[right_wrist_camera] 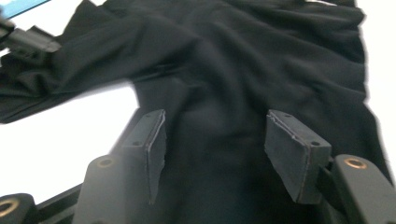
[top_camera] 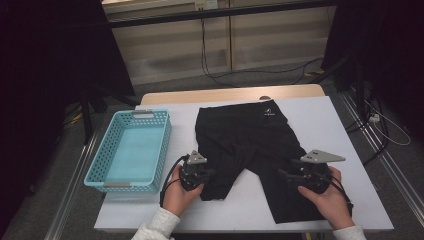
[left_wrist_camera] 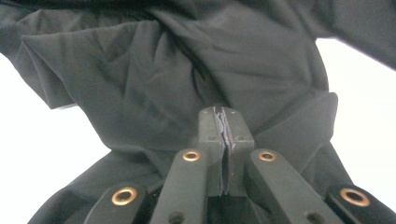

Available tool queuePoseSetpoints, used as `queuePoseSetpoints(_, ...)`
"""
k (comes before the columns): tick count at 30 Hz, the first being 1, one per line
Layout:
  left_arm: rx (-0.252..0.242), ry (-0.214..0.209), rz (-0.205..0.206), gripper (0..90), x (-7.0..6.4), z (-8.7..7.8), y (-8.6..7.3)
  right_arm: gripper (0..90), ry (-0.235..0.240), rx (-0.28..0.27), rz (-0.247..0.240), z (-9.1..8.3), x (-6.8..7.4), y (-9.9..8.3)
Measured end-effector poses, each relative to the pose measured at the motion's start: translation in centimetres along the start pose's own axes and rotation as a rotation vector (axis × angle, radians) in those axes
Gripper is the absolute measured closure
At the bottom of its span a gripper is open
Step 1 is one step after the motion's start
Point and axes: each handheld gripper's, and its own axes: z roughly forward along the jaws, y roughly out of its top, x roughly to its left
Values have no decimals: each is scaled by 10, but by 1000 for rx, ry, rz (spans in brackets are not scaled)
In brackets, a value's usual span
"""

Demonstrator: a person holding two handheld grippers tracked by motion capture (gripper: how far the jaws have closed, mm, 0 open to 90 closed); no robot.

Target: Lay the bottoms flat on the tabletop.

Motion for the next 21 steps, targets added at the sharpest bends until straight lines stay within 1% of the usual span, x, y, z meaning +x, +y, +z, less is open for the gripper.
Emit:
queuePoseSetpoints(1,-22,-4,-16,881,2,-4,2,381,11,1,-4,2,3,1)
queuePoseSetpoints(3,-58,-4,-25,881,5,-15,6,359,21,1,-6,6,8,2)
queuePoseSetpoints(5,-95,-8,-44,882,8,-24,10,356,38,4,-17,10,13,4)
queuePoseSetpoints(6,-117,-3,-56,882,10,-28,10,351,44,6,-17,13,16,5)
queuePoseSetpoints(9,-140,13,-72,882,16,-37,11,340,67,13,-33,21,24,8)
queuePoseSetpoints(11,-162,27,-84,883,21,-40,11,333,78,22,-49,26,30,10)
queuePoseSetpoints(12,-175,35,-89,882,23,-42,10,332,91,23,-53,29,33,10)
queuePoseSetpoints(14,-188,40,-92,883,26,-46,10,332,114,28,-54,34,40,12)
queuePoseSetpoints(15,-193,49,-92,883,27,-48,9,331,121,27,-64,37,43,13)
queuePoseSetpoints(17,-194,51,-93,882,28,-48,10,331,139,29,-85,41,52,15)
queuePoseSetpoints(19,-197,53,-82,882,27,-47,11,332,157,37,-112,43,61,16)
queuePoseSetpoints(21,-195,58,-70,881,26,-44,10,338,168,42,-124,46,67,16)
